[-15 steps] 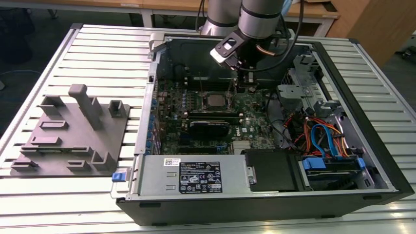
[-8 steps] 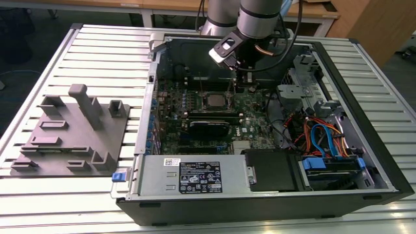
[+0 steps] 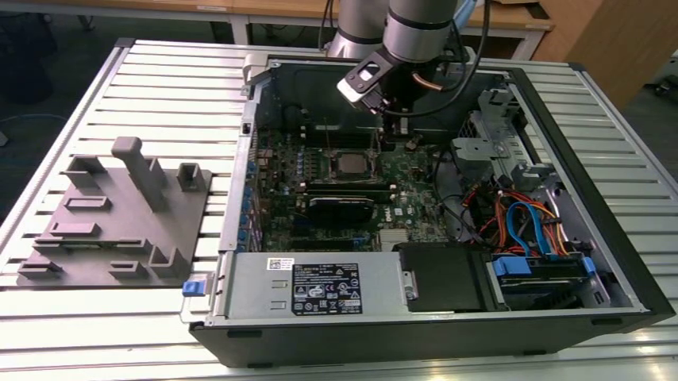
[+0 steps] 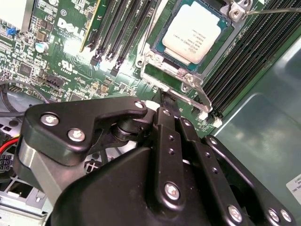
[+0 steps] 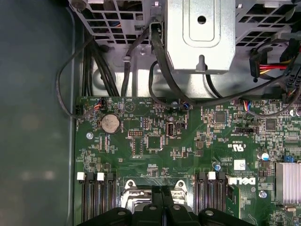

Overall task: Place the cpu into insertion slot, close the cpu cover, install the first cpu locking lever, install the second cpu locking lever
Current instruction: 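Close the cpu cover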

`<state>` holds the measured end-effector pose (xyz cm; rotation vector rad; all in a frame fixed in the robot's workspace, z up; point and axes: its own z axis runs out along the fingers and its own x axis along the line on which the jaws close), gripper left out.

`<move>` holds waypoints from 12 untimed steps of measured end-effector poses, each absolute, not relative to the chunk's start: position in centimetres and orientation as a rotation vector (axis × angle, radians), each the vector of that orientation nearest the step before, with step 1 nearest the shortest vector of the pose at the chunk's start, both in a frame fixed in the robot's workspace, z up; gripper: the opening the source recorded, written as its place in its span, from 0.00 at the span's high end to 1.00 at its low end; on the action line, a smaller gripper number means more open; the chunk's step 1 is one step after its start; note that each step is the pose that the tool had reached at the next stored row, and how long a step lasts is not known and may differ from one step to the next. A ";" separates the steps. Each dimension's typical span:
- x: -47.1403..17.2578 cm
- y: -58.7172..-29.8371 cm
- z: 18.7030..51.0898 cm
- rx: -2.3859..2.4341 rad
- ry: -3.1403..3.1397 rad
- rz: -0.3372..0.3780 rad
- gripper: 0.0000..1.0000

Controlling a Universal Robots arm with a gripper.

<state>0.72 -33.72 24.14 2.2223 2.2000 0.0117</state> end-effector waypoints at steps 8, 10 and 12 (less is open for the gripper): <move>0.5 -33.7 24.1 2.222 2.200 0.012 0.90; 0.4 -33.7 24.1 2.223 2.200 0.011 0.90; 0.4 -33.7 24.1 2.223 2.201 0.010 0.90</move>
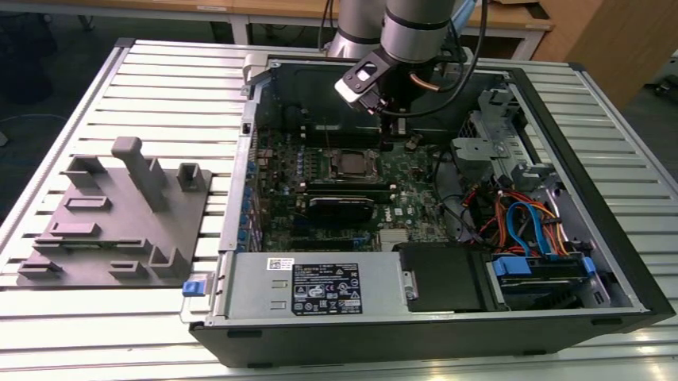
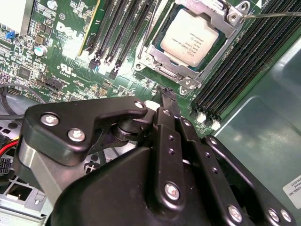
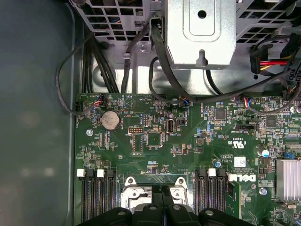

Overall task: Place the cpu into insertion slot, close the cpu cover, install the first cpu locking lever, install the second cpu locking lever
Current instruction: 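Close the cpu cover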

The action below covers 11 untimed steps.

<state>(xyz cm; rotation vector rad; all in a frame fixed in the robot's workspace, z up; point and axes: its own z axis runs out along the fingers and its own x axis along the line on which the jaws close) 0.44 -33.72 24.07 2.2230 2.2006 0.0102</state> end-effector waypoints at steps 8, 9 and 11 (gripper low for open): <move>0.4 -33.7 24.1 2.223 2.201 0.010 0.90; 0.4 -33.7 24.1 2.223 2.201 0.010 0.90; 0.1 -33.7 24.0 2.223 2.201 0.010 0.90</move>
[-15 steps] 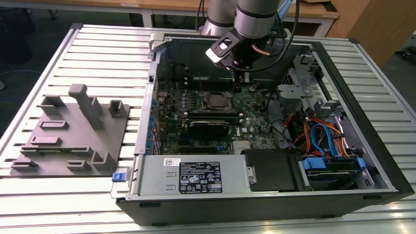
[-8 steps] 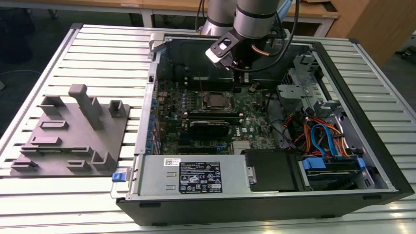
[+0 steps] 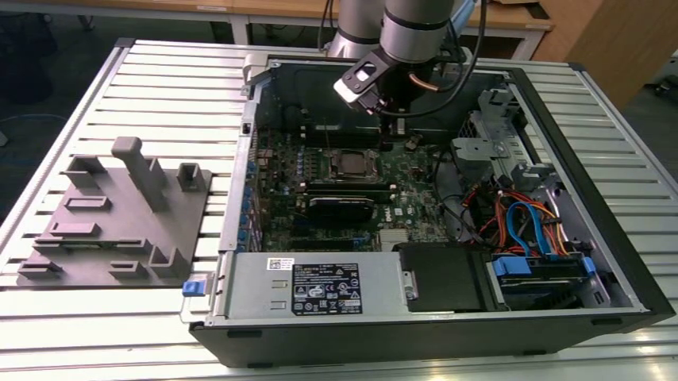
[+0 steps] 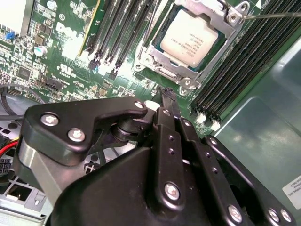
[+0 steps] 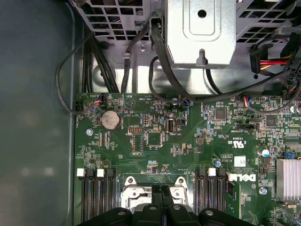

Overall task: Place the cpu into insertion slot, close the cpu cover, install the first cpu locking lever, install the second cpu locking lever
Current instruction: 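Close the cpu cover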

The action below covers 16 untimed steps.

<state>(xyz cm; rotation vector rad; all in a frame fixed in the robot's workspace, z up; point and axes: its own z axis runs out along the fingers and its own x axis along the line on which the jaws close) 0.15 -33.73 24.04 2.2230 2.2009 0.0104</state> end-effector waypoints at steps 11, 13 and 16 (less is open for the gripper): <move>-3.7 -33.8 22.8 2.223 2.201 0.010 0.90; -4.2 -33.8 22.6 2.223 2.201 0.010 0.90; -4.5 -33.8 22.5 2.225 2.203 0.006 0.90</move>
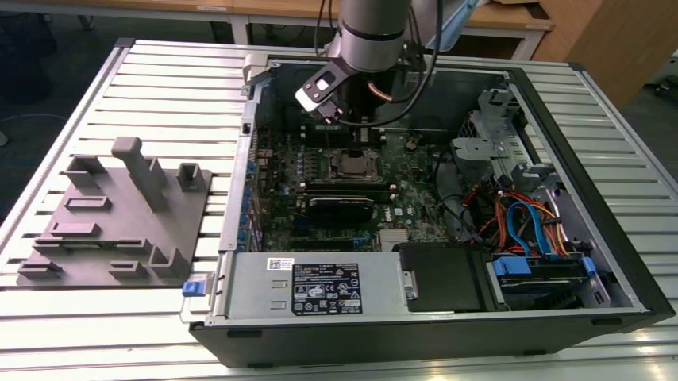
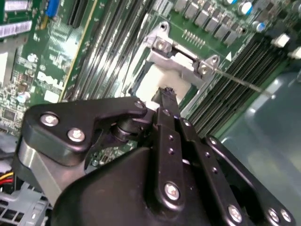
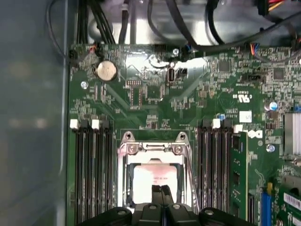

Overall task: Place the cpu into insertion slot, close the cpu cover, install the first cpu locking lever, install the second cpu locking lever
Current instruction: 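Close the cpu cover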

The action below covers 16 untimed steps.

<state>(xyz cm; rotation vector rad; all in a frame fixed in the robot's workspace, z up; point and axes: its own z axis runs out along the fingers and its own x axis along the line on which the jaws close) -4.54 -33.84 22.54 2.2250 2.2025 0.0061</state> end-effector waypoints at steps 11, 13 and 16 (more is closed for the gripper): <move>-6.0 -33.8 21.1 2.202 2.243 -0.013 0.90; -6.1 -33.8 20.7 2.202 2.243 -0.013 0.90; -6.2 -33.8 20.4 2.202 2.243 -0.012 0.90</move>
